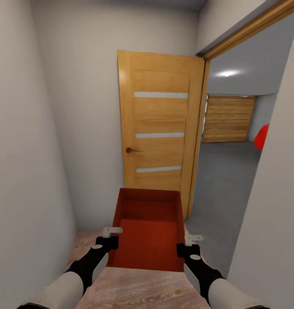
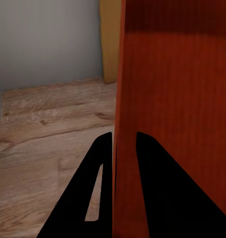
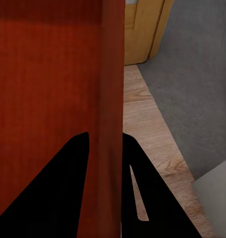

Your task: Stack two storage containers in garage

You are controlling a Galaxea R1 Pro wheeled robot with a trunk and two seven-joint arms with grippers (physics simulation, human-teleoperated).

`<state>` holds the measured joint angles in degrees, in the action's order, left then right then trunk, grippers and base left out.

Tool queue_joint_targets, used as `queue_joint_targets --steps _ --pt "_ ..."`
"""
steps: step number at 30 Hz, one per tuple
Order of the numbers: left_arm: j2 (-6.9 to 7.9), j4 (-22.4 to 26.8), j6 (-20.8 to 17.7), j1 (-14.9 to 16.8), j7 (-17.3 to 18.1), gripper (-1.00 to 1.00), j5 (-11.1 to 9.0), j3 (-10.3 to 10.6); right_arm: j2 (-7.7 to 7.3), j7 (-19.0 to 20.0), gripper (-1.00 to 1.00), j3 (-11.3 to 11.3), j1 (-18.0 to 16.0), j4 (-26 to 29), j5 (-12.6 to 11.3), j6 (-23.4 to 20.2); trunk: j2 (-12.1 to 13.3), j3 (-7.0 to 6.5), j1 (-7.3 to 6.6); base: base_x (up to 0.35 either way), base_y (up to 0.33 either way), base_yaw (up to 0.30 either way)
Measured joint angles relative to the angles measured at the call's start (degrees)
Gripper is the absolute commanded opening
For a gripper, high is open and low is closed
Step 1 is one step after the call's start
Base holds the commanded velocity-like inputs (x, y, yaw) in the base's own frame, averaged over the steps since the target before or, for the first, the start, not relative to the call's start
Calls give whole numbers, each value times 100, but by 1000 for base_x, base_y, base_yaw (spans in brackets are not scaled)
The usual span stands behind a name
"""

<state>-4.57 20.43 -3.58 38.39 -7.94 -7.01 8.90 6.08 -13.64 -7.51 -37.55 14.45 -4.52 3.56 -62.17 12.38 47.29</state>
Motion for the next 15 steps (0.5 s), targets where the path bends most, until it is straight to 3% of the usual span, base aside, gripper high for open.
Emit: queue_joint_targets --steps 6,15 --pt "0 0 1 0 0 -100 0 1 0 -2 -100 0 0 -1 0 2 0 0 0 165 179 -250" --pt "2 9 -8 -1 1 -100 0 3 1 -1 -100 2 -1 -1 -1 2 0 0 2 61 24 -250"
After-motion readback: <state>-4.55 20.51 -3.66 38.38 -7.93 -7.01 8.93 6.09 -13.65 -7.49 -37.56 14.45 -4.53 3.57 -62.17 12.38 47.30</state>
